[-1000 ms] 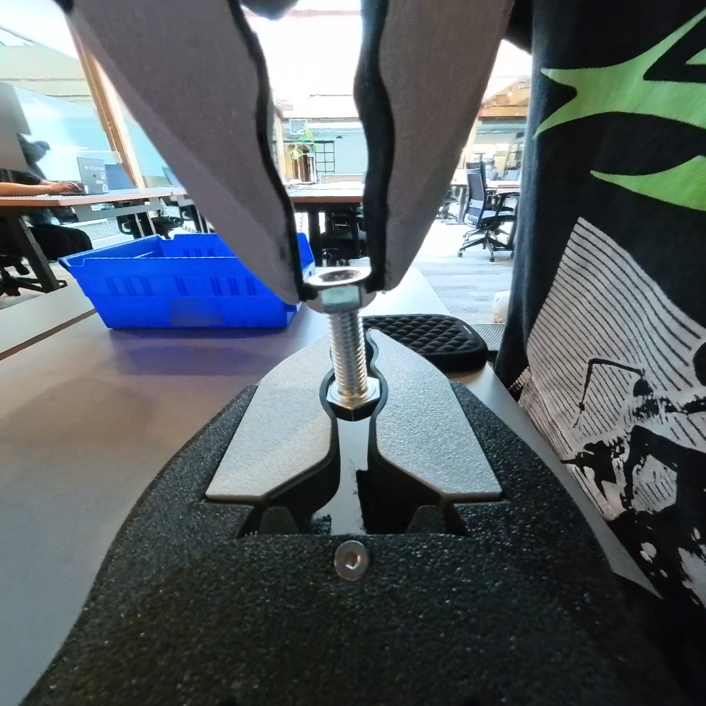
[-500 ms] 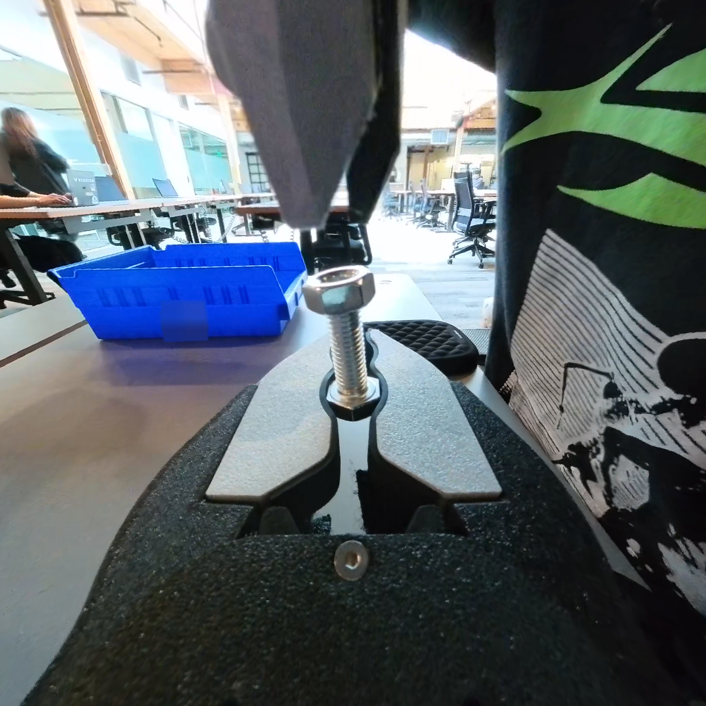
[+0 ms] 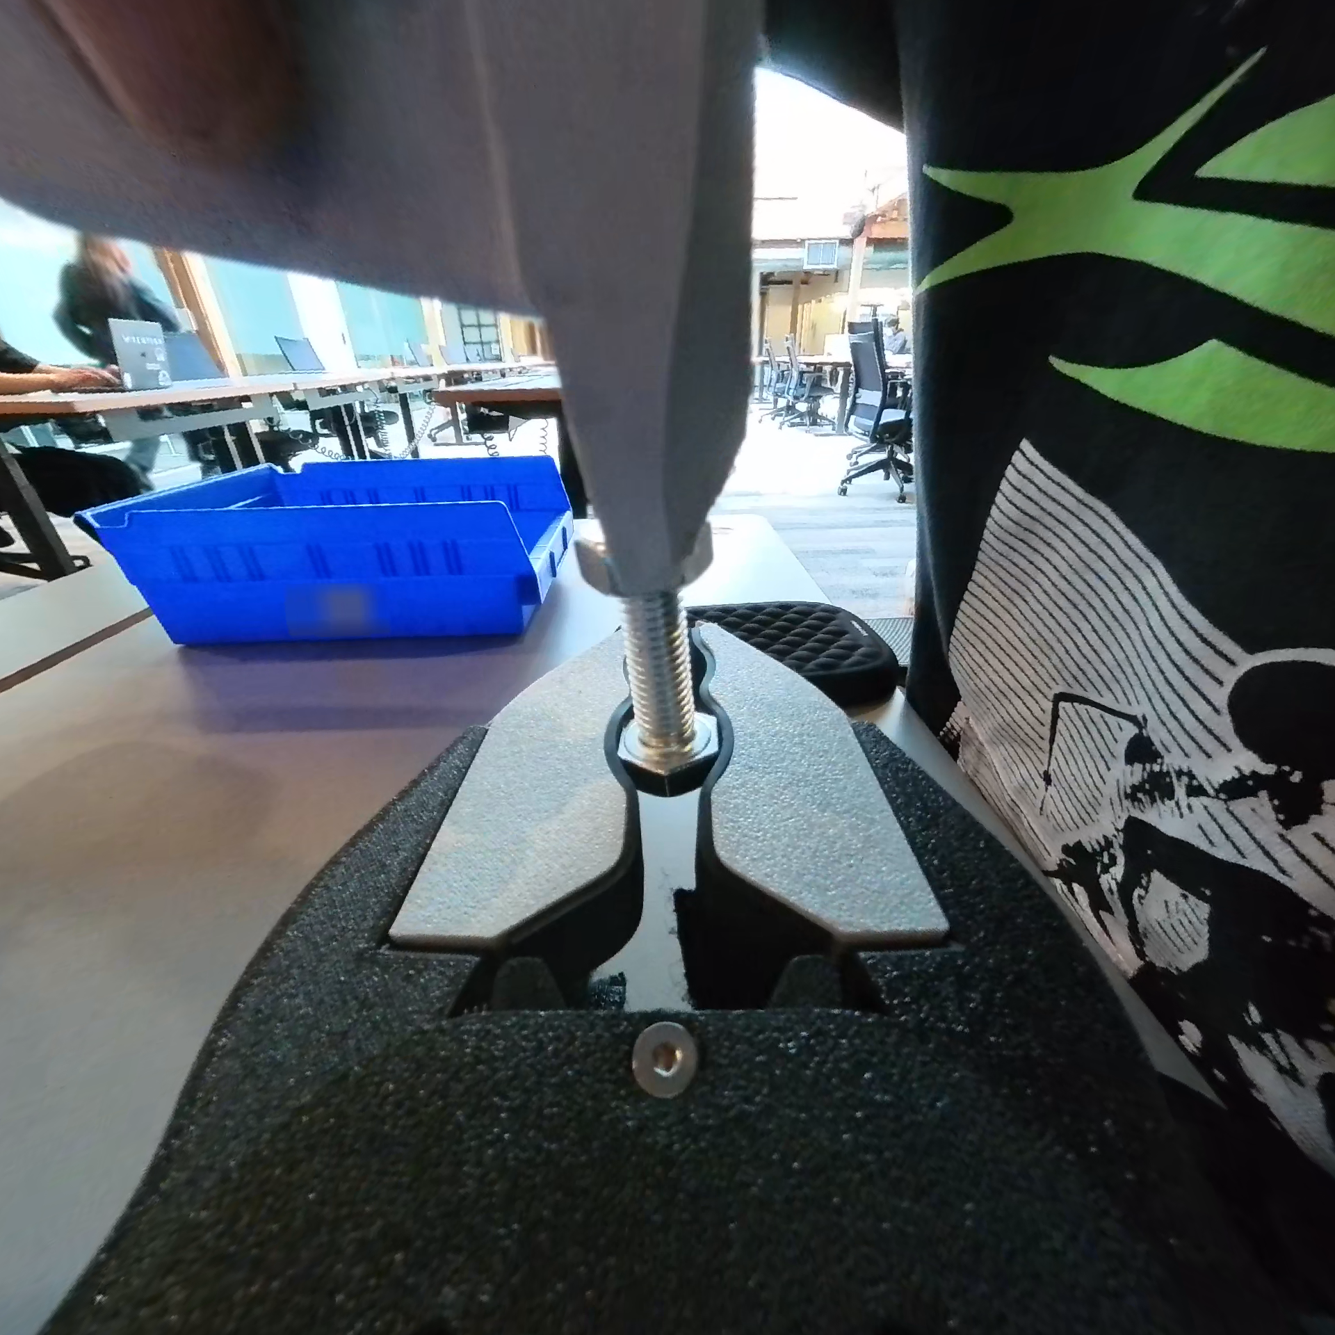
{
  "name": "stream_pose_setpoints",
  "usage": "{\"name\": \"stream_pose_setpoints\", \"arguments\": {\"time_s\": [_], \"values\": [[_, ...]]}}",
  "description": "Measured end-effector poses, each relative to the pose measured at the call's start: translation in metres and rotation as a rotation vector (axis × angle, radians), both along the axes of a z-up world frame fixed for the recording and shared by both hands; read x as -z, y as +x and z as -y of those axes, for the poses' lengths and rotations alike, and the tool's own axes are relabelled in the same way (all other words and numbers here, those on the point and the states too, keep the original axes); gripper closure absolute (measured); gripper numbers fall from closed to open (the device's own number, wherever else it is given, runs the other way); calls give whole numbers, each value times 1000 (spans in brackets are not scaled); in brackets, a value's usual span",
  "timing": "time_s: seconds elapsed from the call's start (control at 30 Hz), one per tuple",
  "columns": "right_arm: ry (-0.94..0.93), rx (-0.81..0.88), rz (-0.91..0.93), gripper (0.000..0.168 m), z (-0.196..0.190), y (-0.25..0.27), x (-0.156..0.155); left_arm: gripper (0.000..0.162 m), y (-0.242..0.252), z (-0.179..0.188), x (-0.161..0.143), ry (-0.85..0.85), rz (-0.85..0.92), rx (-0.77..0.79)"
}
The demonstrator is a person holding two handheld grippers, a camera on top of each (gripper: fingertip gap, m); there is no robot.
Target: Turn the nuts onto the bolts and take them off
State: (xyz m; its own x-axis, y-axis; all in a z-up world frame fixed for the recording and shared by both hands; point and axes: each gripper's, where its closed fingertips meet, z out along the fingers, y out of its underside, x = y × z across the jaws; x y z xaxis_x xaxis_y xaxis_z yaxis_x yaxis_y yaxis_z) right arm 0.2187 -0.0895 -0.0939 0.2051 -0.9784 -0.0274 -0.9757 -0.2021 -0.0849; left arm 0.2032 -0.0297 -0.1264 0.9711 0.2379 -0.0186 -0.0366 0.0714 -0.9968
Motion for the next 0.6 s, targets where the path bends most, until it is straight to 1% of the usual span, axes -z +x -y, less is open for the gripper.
{"name": "stream_pose_setpoints", "arguments": {"time_s": [0.13, 0.3, 0.37, 0.53, 0.6], "values": [[15, 134, -26, 152, 1, -1, 0, 152, -1, 0, 0, 1, 3, -8], [16, 411, -32, 152, 2, -3, 1, 152, -3, 0, 1, 0, 11, -16], [15, 578, -31, 152, 2, -4, 1, 152, -3, 0, 1, -1, 13, -21], [48, 1129, -3, 152, 2, -7, 2, 152, -5, 0, 2, 0, 24, -31], [50, 1233, 22, 152, 1, -7, 3, 152, -5, 0, 3, -9, 21, -33]]}}
